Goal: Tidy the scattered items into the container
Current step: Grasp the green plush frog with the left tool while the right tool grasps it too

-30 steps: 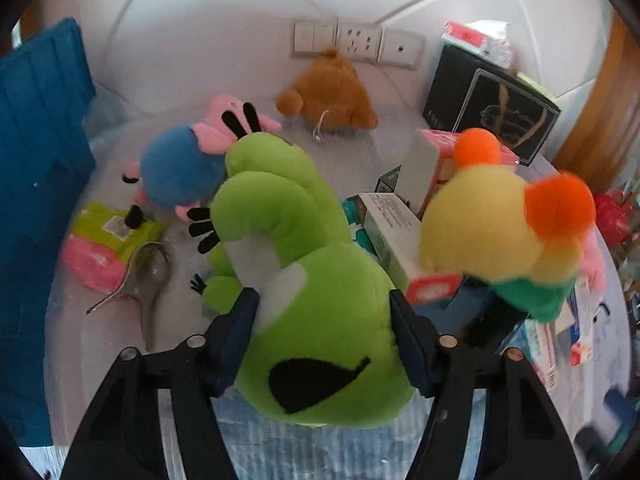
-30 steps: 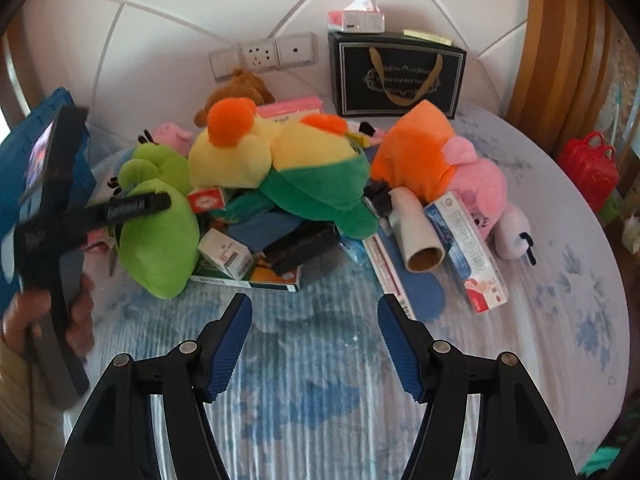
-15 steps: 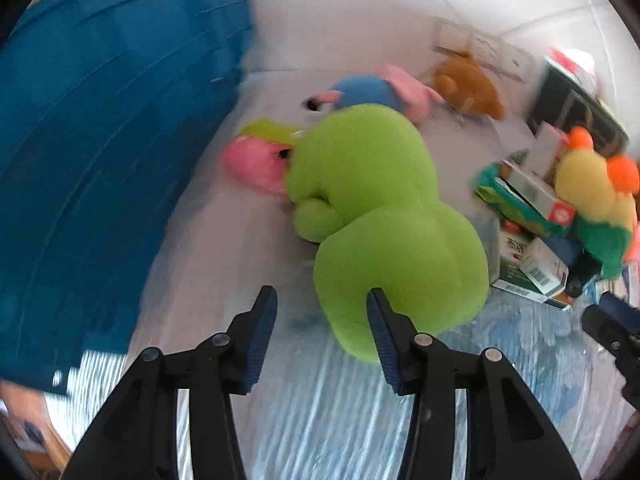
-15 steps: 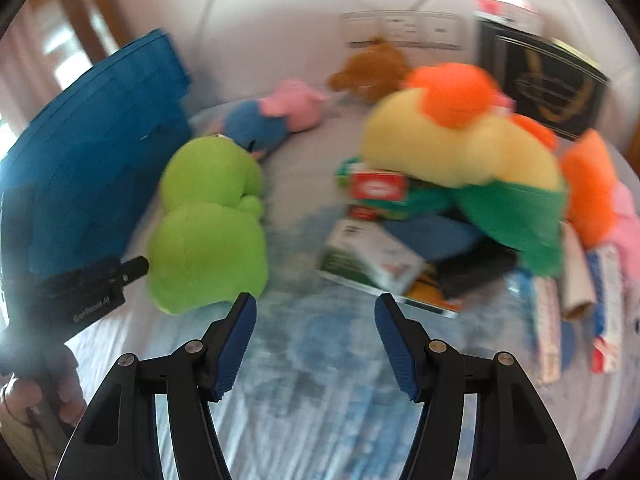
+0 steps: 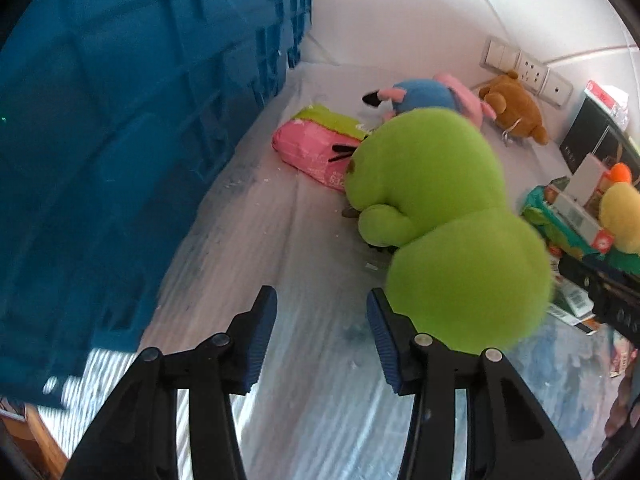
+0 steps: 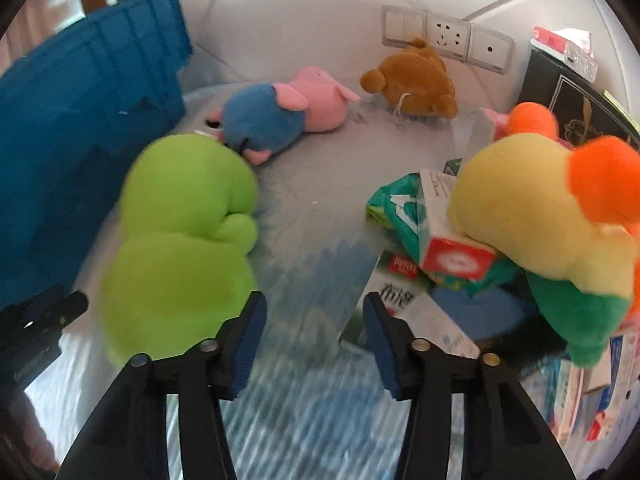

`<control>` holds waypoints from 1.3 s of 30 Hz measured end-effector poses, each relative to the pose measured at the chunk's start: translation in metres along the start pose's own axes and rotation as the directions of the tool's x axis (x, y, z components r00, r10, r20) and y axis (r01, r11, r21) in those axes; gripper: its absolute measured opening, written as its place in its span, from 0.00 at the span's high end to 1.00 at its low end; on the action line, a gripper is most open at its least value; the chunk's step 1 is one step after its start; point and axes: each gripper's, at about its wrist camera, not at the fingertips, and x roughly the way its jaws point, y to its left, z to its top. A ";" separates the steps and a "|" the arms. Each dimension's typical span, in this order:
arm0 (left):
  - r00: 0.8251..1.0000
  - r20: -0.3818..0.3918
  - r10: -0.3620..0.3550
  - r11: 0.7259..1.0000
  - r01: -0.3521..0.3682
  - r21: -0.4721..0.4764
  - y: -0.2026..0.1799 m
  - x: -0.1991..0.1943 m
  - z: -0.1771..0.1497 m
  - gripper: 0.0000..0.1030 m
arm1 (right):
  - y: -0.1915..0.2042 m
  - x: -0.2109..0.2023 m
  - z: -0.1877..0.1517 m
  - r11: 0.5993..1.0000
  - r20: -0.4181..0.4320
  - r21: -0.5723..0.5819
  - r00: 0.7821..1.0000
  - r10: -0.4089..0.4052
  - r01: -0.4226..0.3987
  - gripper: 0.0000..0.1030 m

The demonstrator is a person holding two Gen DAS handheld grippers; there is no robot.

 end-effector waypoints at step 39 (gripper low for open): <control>0.997 0.011 0.071 0.994 -0.070 -0.085 -0.033 -0.053 -0.089 0.19 | 0.006 -0.018 -0.051 0.919 -0.120 -0.240 0.949 0.293 -0.314 0.39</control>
